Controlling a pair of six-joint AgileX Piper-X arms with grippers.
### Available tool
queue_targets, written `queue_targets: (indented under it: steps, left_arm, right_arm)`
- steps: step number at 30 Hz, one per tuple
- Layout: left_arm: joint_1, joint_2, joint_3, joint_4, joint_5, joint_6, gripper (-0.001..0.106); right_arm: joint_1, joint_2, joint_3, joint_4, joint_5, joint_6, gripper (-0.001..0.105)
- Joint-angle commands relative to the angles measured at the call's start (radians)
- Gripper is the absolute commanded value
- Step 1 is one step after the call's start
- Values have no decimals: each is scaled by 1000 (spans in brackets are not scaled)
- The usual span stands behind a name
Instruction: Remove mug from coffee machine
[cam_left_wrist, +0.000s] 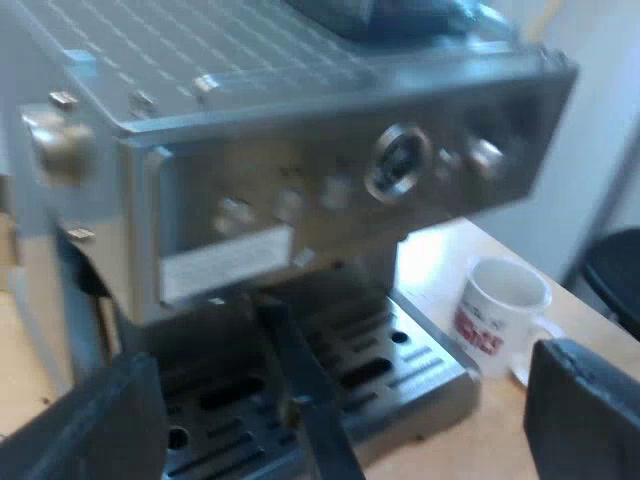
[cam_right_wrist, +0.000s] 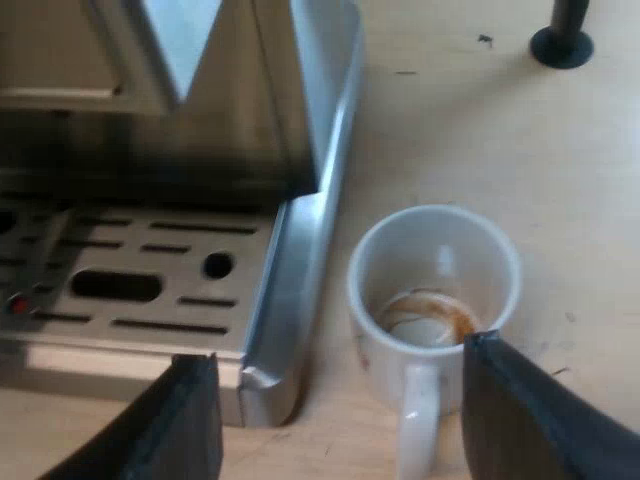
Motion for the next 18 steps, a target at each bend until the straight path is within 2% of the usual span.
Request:
queue_targets:
  steps: [1, 6, 9, 11, 14, 18]
  left_arm:
    - [27, -5, -32, 19, 2, -11, 87]
    - [26, -5, -52, 121, -19, 4, 87]
    - [26, -8, -55, 182, -45, 7, 87]
    - [26, -21, -55, 219, -106, 11, 87]
    - [26, -49, -55, 237, -164, 15, 87]
    - [26, -100, -55, 259, -194, 25, 87]
  right_arm:
    - [-25, 1, -8, -36, 41, -7, 55]
    - [-163, -23, -8, -26, 20, -17, 55]
    - [-284, -64, -8, -4, -57, -57, 55]
    - [-364, -108, -8, 30, -97, -90, 55]
    - [-437, -182, -8, 95, -100, -137, 55]
    - [-440, -280, -8, 150, -118, -138, 55]
